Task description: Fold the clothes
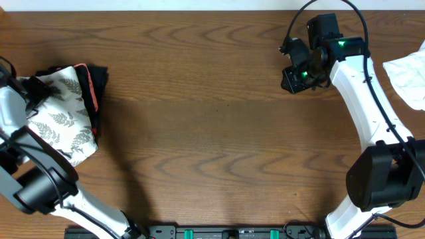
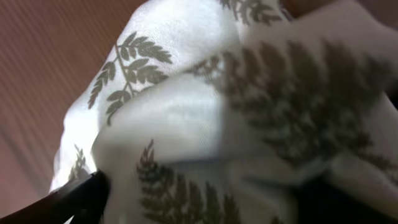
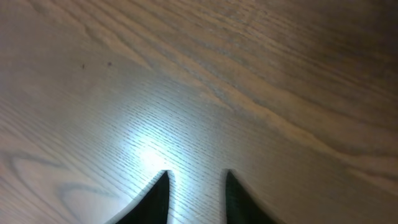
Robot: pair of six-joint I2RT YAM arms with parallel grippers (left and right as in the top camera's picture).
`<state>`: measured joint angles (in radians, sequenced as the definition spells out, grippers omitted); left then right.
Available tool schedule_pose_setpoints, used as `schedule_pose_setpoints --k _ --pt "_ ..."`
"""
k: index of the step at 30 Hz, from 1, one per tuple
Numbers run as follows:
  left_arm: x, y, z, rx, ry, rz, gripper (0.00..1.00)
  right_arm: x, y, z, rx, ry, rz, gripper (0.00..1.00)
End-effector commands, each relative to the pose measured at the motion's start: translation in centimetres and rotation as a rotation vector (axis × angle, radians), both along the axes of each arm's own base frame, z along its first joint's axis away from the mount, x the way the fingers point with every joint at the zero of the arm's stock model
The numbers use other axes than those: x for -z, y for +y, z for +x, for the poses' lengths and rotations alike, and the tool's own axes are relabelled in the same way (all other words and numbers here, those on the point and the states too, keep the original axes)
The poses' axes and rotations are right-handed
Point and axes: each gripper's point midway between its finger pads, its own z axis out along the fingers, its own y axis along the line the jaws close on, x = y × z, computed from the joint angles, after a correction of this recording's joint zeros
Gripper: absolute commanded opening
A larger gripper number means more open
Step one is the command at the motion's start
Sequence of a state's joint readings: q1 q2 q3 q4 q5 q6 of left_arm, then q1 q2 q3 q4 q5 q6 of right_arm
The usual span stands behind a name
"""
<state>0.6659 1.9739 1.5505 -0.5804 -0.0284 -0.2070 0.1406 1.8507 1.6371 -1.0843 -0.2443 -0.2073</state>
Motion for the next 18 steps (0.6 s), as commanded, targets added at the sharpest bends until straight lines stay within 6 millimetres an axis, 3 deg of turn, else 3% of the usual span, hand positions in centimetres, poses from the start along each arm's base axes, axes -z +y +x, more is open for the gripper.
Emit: schedule_pose_setpoints --k 1,5,8,11,13,18 --pt "-5.4 -0.7 -0.7 0.035 -0.067 0.065 0.98 -0.1 0.0 0.1 0.004 -0.004 0.005 0.45" --pt "-11.1 -2.3 -1.1 0.056 -0.156 0.13 0.98 -0.2 0.4 0.0 -0.001 0.0 0.03 0.58" --pt "-14.3 -5.0 -0.6 0.116 -0.205 0.165 0.98 -0.2 0.4 0.1 0.0 -0.003 0.03 0.58" --pt "-16.3 -9.5 0.8 0.236 -0.236 0.175 0.98 -0.5 0.0 0.7 0.052 -0.012 0.043 0.55" --pt "-17.1 -13.7 2.1 0.36 -0.241 0.181 0.98 -0.8 -0.8 1.2 0.116 -0.019 0.059 0.56" --pt "-16.5 -25.0 4.2 0.705 -0.195 0.174 0.98 -3.1 -5.3 2.5 0.331 -0.077 0.09 0.6"
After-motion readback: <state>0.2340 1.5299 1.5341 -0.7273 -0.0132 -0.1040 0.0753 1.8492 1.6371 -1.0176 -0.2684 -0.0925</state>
